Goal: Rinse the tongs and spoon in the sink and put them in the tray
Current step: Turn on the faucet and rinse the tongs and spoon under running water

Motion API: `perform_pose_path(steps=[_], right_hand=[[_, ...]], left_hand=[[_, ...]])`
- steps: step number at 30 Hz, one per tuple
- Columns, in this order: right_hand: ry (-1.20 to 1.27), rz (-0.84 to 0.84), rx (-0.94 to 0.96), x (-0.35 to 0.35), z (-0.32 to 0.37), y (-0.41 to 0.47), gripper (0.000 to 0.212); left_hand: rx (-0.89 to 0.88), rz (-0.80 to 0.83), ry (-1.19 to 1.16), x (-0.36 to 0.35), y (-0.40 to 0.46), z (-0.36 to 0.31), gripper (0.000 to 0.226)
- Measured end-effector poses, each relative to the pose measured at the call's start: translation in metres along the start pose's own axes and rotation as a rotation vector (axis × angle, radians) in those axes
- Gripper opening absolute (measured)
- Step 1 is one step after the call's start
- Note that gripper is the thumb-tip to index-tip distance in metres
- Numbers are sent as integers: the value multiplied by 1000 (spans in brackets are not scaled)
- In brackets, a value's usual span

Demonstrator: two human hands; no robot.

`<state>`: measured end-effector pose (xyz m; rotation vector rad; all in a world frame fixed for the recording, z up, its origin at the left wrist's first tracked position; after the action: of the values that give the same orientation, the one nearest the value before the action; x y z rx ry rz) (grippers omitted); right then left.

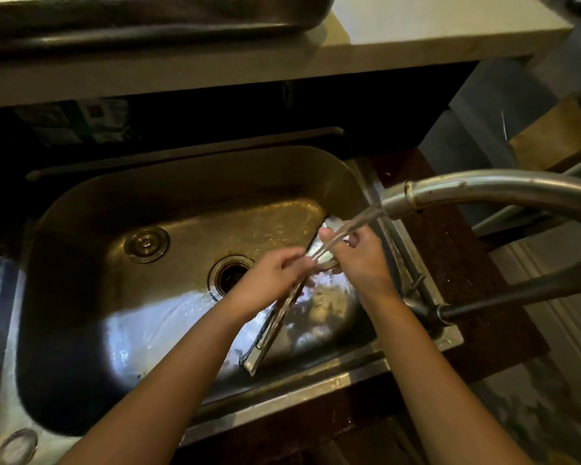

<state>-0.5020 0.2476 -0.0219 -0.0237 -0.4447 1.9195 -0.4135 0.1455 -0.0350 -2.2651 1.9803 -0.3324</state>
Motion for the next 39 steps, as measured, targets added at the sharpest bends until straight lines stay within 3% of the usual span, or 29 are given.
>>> perform_pose_path(steps=[1, 4, 7, 13, 18, 20, 24, 28, 30, 33, 37, 39], right_hand=[[4, 7, 17, -1, 4, -2, 9], [28, 26, 60, -4, 13, -4, 26], [38, -48, 30, 8, 16, 2, 11], [142, -161, -29, 34, 11, 14, 14], [78, -32, -19, 1, 3, 4, 8], [29, -13, -19, -5, 8, 6, 18], [124, -158, -111, 15, 13, 23, 9], [164, -22, -196, 5, 8, 29, 53], [181, 15, -234, -1, 5, 27, 62], [-31, -55, -178, 9, 5, 12, 52], [-396, -294, 118, 36, 20, -44, 32], [-512, -405, 255, 47, 28, -70, 32]], left_hand=[[-12, -20, -1, 1, 4, -2, 21], [2, -27, -80, 7, 10, -2, 17], [74, 79, -145, 7, -5, 19, 15], [222, 199, -103, 15, -47, 69, 18], [106, 133, -156, 15, -6, 26, 17], [108, 96, -223, 15, -1, 19, 19], [187, 124, -259, 9, -32, 41, 19], [233, 13, -342, 1, -42, 56, 17], [236, -7, -423, -8, -40, 55, 17], [274, -79, -601, -18, -34, 55, 19], [359, -196, -807, -22, -25, 56, 15], [394, -217, -872, -24, -22, 56, 18]])
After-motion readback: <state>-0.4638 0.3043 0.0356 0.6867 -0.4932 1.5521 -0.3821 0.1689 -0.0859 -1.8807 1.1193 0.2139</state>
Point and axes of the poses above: each hand's wrist, its own y-axis towards the middle knuckle, its own x-axis out of the back of the hand, z = x × y, the point moved 7 cm from there along y, towards the middle knuckle, and after that the axes turned 7 degrees about -x, right-handed, at the moved point
